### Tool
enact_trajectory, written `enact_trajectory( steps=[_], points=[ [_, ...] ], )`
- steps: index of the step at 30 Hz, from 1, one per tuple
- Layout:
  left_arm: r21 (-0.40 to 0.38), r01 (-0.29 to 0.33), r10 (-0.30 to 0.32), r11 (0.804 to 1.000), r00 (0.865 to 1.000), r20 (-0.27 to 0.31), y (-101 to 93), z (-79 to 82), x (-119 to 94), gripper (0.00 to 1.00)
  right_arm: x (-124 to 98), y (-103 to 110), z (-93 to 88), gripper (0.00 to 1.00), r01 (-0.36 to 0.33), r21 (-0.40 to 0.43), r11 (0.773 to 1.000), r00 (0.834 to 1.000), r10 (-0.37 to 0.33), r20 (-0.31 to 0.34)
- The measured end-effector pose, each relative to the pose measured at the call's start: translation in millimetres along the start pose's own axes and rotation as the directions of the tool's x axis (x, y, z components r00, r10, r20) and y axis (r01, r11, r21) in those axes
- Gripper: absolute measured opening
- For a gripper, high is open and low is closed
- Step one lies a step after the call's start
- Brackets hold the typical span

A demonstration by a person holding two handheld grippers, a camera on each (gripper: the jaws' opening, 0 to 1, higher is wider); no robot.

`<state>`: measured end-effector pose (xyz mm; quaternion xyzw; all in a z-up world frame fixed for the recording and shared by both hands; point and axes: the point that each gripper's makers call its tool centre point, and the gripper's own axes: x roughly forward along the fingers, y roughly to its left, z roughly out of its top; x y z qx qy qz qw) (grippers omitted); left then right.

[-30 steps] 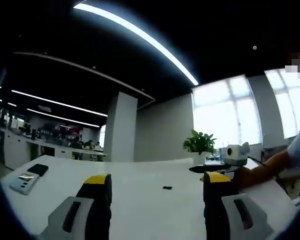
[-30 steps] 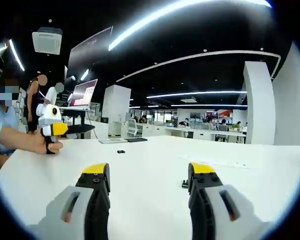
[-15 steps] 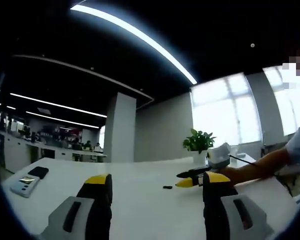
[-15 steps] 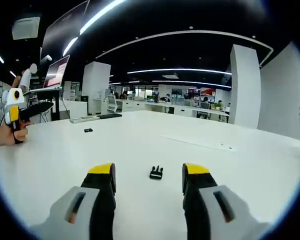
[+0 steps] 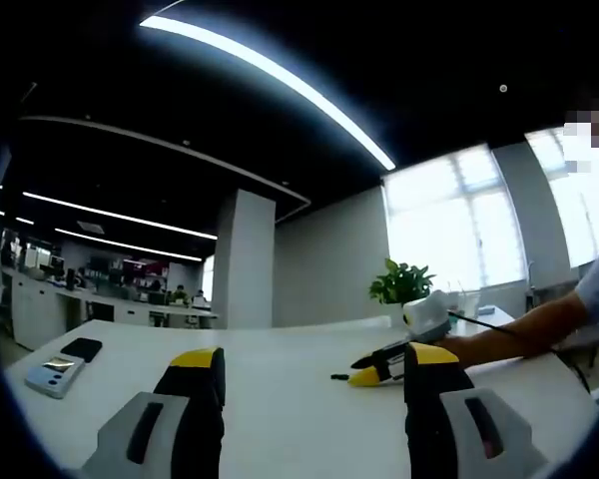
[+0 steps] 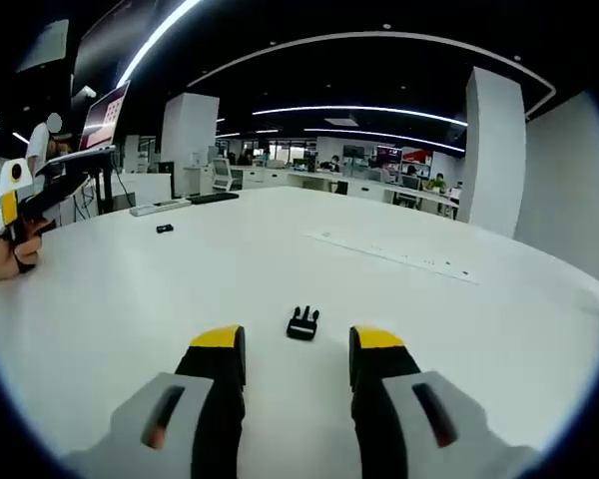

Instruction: Snap the two parts of the plastic buckle together until the buckle closes and remains connected.

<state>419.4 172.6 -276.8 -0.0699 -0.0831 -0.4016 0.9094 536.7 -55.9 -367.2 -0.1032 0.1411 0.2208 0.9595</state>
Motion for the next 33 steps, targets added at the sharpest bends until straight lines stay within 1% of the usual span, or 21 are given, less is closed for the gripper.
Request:
enact_trajectory(
  steps=[3,5,7,11,15,17,21,24,28,30,33],
  points=[
    [-0.007,-0.004,0.005,1.0,1.0,0.009,0.8,1.5,-1,0.74,4,-1,-2.0,0.37,0.002,-0.007,1.0,1.0,-0.002,-0.017],
    [-0.007,-0.008,0.008,1.0,1.0,0.008,1.7,1.5,-1,0.74,4,-1,-1.6,0.36,0.006,-0.011,1.0,1.0,-0.006,-0.014],
    [-0.004,-0.008,0.008,1.0,1.0,0.006,3.2,1.5,0,0.74,5,0,-2.1,0.34,0.001,0.004,1.0,1.0,-0.001,-0.017],
    [-0.002,-0.005,0.005,1.0,1.0,0.005,4.0,2.0,0,0.74,5,4,-2.9,0.25,-0.013,0.011,1.0,1.0,0.013,-0.021],
    [-0.006,-0.008,0.008,1.0,1.0,0.008,5.1,3.0,0,0.74,8,1,-1.9,0.21,-0.008,0.009,1.0,1.0,0.009,-0.025],
    [-0.012,-0.009,0.01,1.0,1.0,0.011,5.2,3.6,0,0.74,10,1,-1.2,0.18,-0.021,0.011,1.0,0.999,0.022,-0.025],
    [-0.016,-0.019,0.02,1.0,1.0,0.007,8.2,3.0,-1,0.75,11,2,-0.3,0.14,-0.035,-0.004,0.999,0.999,0.035,-0.022],
    [-0.023,-0.028,0.028,0.999,1.0,0.004,11.3,2.8,-1,0.75,12,1,0.1,0.14,-0.036,-0.004,0.999,0.999,0.036,-0.022],
    [-0.031,-0.043,0.042,0.999,0.999,-0.019,16.6,-1.6,1,0.76,11,1,0.6,0.14,-0.037,-0.006,0.999,0.999,0.037,-0.022],
    [-0.049,-0.073,0.072,0.996,0.997,-0.039,25.2,-5.8,0,0.78,12,0,0.9,0.14,-0.039,-0.003,0.999,0.999,0.039,-0.022],
    [-0.072,-0.114,0.109,0.991,0.991,-0.073,36.2,-13.1,-2,0.77,11,2,1.0,0.14,-0.049,-0.004,0.999,0.999,0.049,-0.021]
  ],
)
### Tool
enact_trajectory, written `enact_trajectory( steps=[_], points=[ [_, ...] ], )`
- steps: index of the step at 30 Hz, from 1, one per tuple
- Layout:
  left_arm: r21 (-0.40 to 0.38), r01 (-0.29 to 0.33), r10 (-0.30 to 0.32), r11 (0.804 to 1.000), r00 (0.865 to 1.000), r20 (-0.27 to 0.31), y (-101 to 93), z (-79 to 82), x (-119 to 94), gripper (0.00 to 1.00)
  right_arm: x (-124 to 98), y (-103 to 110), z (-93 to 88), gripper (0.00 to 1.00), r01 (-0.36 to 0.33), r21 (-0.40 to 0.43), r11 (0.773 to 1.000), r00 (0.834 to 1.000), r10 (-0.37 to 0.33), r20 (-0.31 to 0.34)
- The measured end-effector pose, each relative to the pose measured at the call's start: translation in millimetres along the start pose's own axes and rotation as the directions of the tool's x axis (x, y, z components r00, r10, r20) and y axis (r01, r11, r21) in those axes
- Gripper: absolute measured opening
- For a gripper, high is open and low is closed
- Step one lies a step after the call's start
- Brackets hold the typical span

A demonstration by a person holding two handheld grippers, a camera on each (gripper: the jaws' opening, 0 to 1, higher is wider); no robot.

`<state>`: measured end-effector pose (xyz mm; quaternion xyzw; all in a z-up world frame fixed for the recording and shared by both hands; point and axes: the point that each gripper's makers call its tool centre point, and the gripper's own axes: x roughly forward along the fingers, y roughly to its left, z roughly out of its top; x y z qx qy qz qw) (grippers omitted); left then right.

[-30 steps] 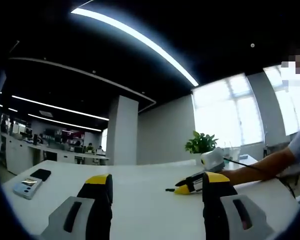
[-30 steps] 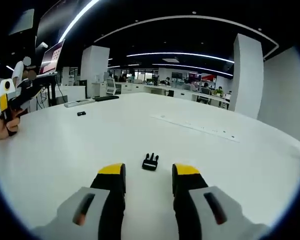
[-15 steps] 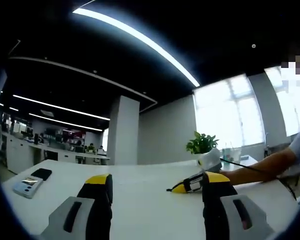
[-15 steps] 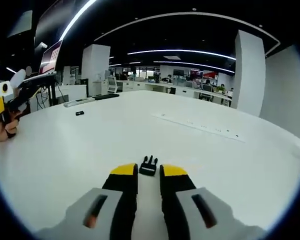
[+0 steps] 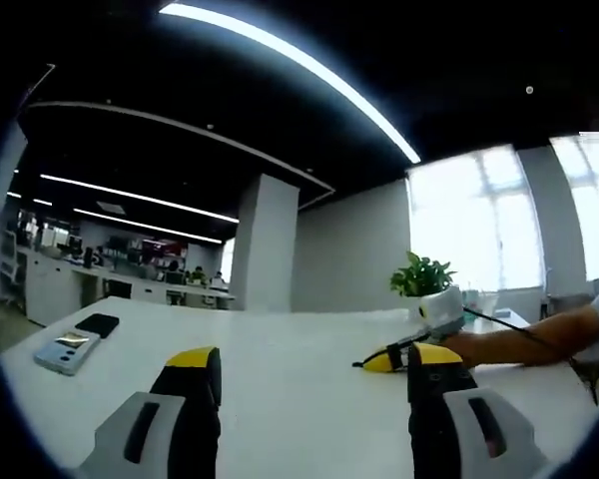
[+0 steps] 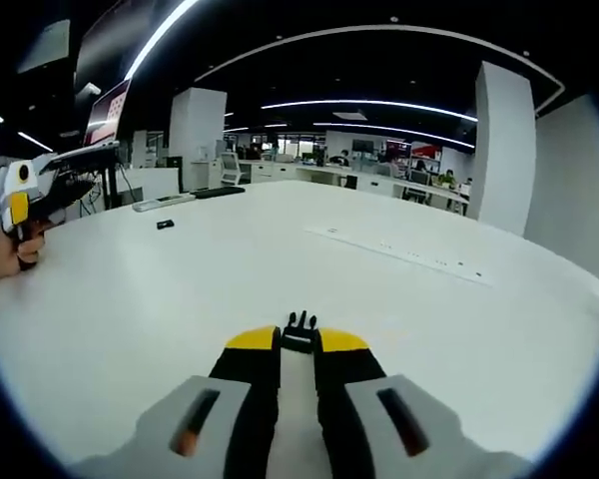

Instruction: Snap the two parts of the plastic buckle together until the buckle closes and remains connected.

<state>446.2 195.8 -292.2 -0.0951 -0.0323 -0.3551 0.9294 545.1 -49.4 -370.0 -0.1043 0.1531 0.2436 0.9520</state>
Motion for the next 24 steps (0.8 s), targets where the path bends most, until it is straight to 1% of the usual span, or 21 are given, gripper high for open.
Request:
enact_trajectory(
  steps=[3,8,10,12,14,16,17,20,22,24],
  points=[
    [-0.009,-0.007,0.007,1.0,1.0,0.005,1.8,0.8,0,0.78,-2,4,-0.2,0.14,-0.01,-0.005,1.0,1.0,0.01,0.001],
    [0.02,-0.019,0.019,1.0,1.0,-0.007,4.3,-2.1,2,0.78,-1,7,0.9,0.14,-0.028,-0.015,0.999,1.0,0.028,0.002],
    [0.042,-0.022,0.023,0.999,1.0,-0.017,6.6,-3.3,4,0.78,0,8,1.4,0.13,-0.036,-0.013,0.999,0.999,0.036,0.001],
    [0.092,-0.031,0.032,0.995,0.999,-0.01,9.5,-1.8,5,0.76,-1,10,1.1,0.13,-0.045,-0.008,0.999,0.999,0.045,0.001],
    [0.102,-0.038,0.039,0.994,0.999,-0.011,12.1,-1.8,7,0.73,-2,13,0.5,0.13,-0.054,-0.007,0.999,0.999,0.054,0.001],
    [0.1,-0.034,0.035,0.994,0.999,-0.015,17.6,-1.5,12,0.73,-2,15,0.8,0.13,-0.063,-0.006,0.998,0.998,0.063,0.0],
    [0.1,-0.034,0.036,0.994,0.999,-0.019,19.3,-2.6,14,0.73,-2,16,1.0,0.13,-0.07,-0.005,0.998,0.998,0.07,0.0],
    [0.134,-0.047,0.057,0.99,0.996,-0.072,27.9,-11.9,23,0.73,-2,17,1.5,0.13,-0.075,-0.009,0.997,0.997,0.075,0.001],
    [0.146,-0.049,0.062,0.988,0.994,-0.085,31.3,-14.9,30,0.74,-1,17,1.9,0.13,-0.078,-0.011,0.997,0.997,0.078,0.001],
    [0.133,-0.048,0.062,0.99,0.992,-0.11,35.8,-19.5,36,0.75,-1,18,2.2,0.13,-0.082,-0.013,0.997,0.997,0.082,0.002]
  ],
)
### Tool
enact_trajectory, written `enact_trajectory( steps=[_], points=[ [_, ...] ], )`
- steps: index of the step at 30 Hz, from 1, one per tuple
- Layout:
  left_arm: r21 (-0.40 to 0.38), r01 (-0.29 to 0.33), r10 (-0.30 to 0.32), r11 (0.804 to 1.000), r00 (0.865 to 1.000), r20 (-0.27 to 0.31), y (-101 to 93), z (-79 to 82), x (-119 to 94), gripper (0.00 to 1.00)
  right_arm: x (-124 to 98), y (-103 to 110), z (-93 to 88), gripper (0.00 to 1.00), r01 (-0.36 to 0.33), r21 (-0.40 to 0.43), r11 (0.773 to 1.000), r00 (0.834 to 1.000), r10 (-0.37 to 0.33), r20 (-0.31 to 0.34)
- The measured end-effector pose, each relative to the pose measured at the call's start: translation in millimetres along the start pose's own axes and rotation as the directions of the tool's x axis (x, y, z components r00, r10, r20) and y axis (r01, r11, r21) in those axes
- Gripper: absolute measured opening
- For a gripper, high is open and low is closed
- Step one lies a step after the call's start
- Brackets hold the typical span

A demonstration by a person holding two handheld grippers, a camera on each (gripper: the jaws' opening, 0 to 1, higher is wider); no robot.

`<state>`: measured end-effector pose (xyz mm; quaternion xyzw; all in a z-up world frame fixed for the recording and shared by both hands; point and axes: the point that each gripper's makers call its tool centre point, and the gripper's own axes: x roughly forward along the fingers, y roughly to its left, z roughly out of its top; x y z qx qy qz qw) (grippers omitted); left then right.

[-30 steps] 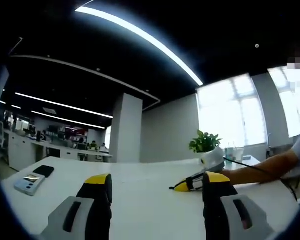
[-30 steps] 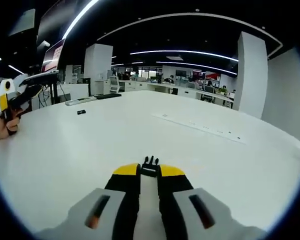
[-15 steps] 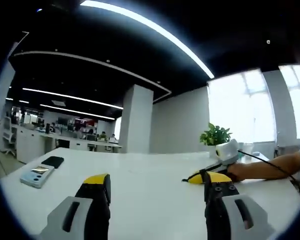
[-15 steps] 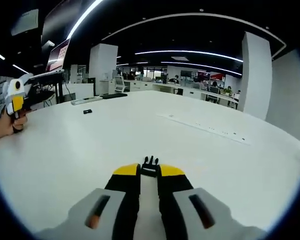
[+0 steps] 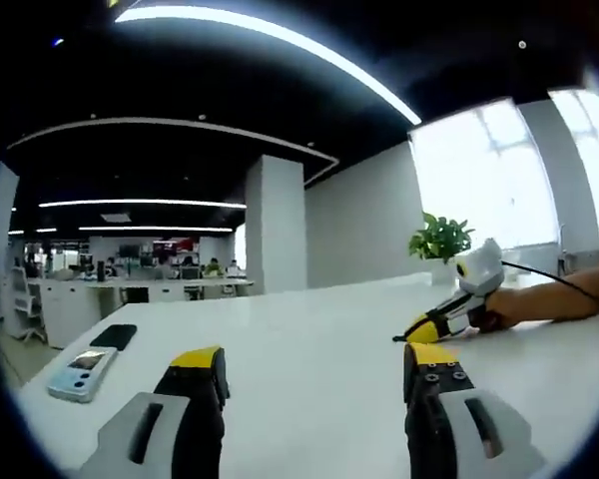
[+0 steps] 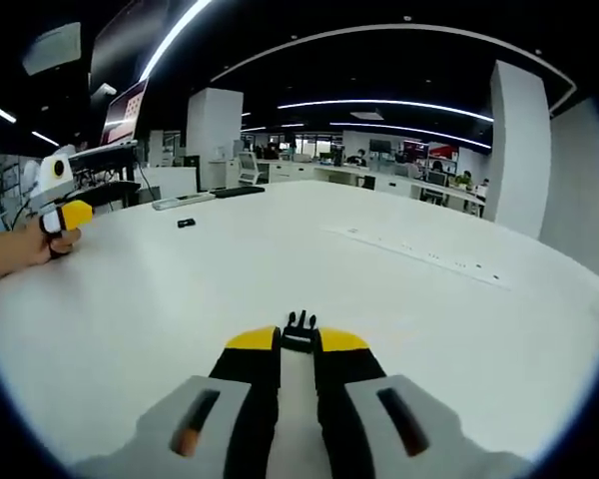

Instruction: Snap the two parts of the plastic buckle together until the buckle closes and remains connected.

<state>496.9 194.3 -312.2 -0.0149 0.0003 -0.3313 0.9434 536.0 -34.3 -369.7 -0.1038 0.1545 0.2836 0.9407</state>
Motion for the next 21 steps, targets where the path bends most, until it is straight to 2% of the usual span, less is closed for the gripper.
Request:
enact_trajectory(
  steps=[2,10,16,21],
  points=[
    [-0.007,-0.005,0.005,1.0,1.0,-0.016,3.0,-3.0,5,0.78,0,0,0.1,0.13,-0.001,0.0,1.0,1.0,0.001,0.0],
    [-0.016,-0.04,0.039,0.999,0.998,-0.059,19.0,-11.3,21,0.78,-1,1,-0.6,0.13,0.003,-0.003,1.0,1.0,-0.003,0.001],
    [-0.038,-0.073,0.067,0.997,0.989,-0.129,30.1,-24.8,30,0.79,1,0,-0.7,0.13,0.003,-0.003,1.0,1.0,-0.003,0.001],
    [-0.036,-0.071,0.065,0.997,0.986,-0.156,33.5,-29.9,35,0.78,1,0,-0.4,0.13,0.003,-0.009,1.0,1.0,-0.003,0.002]
  ],
)
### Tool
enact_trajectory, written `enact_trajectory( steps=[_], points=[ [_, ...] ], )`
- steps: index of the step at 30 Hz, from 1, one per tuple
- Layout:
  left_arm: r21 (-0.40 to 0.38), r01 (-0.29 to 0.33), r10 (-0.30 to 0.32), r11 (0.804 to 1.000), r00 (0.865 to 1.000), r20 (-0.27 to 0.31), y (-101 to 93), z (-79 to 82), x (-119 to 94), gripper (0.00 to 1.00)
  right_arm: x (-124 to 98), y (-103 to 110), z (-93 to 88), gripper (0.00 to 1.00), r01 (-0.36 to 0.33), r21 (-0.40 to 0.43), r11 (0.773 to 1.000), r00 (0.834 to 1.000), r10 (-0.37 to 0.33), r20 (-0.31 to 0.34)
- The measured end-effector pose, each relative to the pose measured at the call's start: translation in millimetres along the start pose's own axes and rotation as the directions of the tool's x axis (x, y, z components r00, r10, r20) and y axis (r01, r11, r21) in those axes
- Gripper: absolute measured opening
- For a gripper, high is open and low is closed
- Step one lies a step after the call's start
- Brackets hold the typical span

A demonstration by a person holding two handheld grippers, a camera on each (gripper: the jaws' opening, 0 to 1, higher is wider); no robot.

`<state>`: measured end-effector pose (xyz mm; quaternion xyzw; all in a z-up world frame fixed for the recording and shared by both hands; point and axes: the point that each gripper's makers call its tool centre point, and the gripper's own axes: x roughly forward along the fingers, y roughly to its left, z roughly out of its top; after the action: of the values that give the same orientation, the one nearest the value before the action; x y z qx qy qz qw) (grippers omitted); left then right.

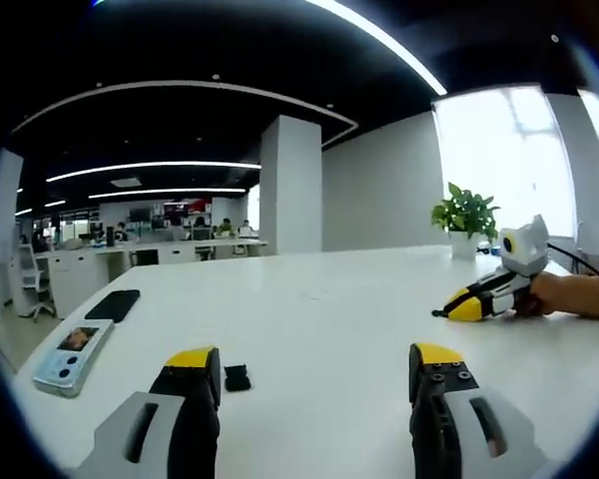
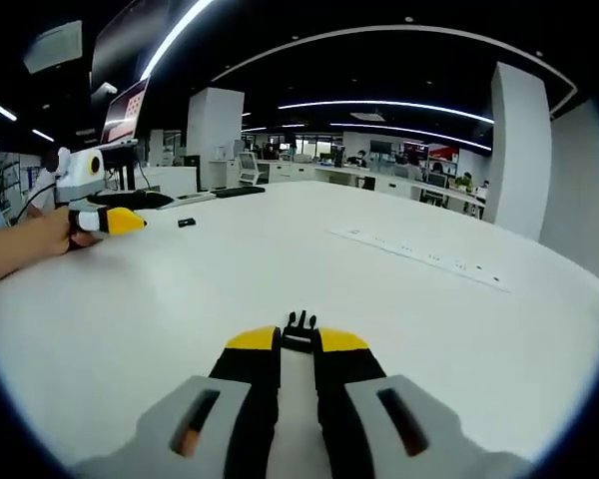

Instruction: Snap the two parts of the plastic buckle together until the buckle closes and remains connected.

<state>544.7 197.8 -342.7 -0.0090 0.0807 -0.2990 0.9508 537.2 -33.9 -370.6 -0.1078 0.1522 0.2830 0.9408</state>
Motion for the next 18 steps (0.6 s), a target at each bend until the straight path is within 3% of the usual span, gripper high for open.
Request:
enact_trajectory(
  steps=[10,18],
  points=[
    [-0.005,0.029,-0.03,1.0,0.999,-0.023,-1.5,-2.6,4,0.78,1,1,0.5,0.13,-0.005,-0.005,1.0,1.0,0.005,0.0],
    [-0.043,-0.001,-0.002,0.999,0.998,-0.061,1.9,-11.1,1,0.77,0,3,0.1,0.13,-0.004,-0.015,1.0,1.0,0.004,0.002]
  ],
)
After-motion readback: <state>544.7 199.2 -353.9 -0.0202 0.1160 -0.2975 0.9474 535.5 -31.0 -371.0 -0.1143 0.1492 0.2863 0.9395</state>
